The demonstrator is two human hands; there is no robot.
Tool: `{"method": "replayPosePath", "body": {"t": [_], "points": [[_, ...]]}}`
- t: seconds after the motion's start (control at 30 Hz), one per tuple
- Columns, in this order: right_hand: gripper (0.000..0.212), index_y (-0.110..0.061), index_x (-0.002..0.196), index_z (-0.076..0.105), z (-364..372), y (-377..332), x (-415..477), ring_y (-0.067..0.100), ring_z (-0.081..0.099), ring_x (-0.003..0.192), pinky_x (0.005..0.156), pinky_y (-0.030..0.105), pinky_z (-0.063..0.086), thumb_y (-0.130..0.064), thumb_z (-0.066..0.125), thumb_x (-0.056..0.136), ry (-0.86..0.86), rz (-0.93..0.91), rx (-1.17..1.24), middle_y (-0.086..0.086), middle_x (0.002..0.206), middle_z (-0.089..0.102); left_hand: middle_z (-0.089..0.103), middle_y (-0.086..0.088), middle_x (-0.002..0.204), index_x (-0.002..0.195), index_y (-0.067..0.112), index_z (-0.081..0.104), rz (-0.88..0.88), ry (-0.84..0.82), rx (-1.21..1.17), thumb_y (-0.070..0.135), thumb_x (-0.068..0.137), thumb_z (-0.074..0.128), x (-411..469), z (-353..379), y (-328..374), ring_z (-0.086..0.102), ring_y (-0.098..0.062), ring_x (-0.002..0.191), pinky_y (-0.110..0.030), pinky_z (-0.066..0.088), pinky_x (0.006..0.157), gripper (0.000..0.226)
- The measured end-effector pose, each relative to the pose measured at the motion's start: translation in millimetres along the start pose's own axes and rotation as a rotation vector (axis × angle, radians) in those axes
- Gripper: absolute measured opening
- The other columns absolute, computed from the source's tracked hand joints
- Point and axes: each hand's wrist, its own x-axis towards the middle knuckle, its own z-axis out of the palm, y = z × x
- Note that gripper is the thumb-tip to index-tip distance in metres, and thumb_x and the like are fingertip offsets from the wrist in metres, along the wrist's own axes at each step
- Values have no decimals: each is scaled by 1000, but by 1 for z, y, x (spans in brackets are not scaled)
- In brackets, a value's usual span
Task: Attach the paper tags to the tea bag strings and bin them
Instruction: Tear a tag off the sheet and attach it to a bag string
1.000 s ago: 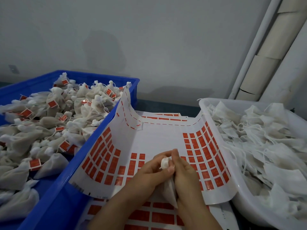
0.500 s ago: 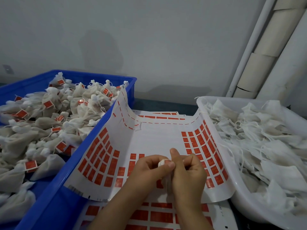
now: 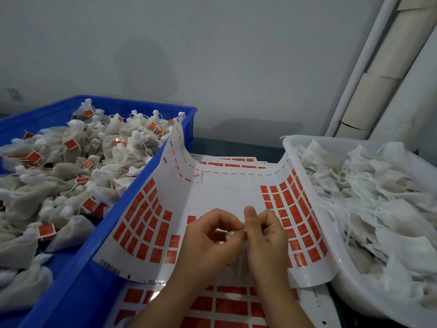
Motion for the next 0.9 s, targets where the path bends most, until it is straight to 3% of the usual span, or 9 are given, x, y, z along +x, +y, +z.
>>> {"method": "replayPosePath", "body": {"t": [0.1, 0.2, 0.43, 0.67, 0.9], "points": [[40, -14, 64, 48, -1, 1, 1, 0, 50, 46, 48, 6, 43, -53, 49, 70, -28, 5, -5, -11, 47, 50, 68, 11, 72, 74, 29, 66, 137, -31, 151, 20, 71, 63, -1, -3, 0, 64, -8, 72, -19, 55, 68, 10], [40, -14, 62, 46, -2, 2, 1, -1, 47, 43, 47, 7, 41, -53, 48, 71, -35, 4, 6, -11, 45, 48, 70, 12, 74, 81, 24, 73, 298, -59, 296, 29, 75, 63, 1, -7, 1, 64, -4, 73, -19, 55, 67, 14], [40, -14, 60, 45, -3, 2, 3, 0, 44, 40, 44, 7, 39, -52, 49, 71, -19, -28, 17, -11, 42, 45, 71, 2, 72, 80, 11, 77, 543, -63, 689, 17, 71, 70, 1, -8, 3, 64, -11, 64, -22, 55, 56, 13], [46, -15, 62, 49, -6, 5, 7, 1, 47, 42, 44, 8, 40, -61, 49, 64, 21, -22, -20, -11, 44, 50, 71, 2, 72, 76, 11, 74, 545, -32, 823, 28, 79, 58, -3, 4, 7, 65, -11, 64, -16, 50, 59, 24], [42, -15, 63, 50, -5, 8, 8, 1, 48, 43, 44, 7, 40, -56, 52, 68, 24, -3, -52, -12, 46, 52, 71, 1, 69, 72, 11, 75, 523, -26, 859, 23, 63, 65, -4, 6, 5, 66, -12, 59, -21, 53, 54, 18]]}}
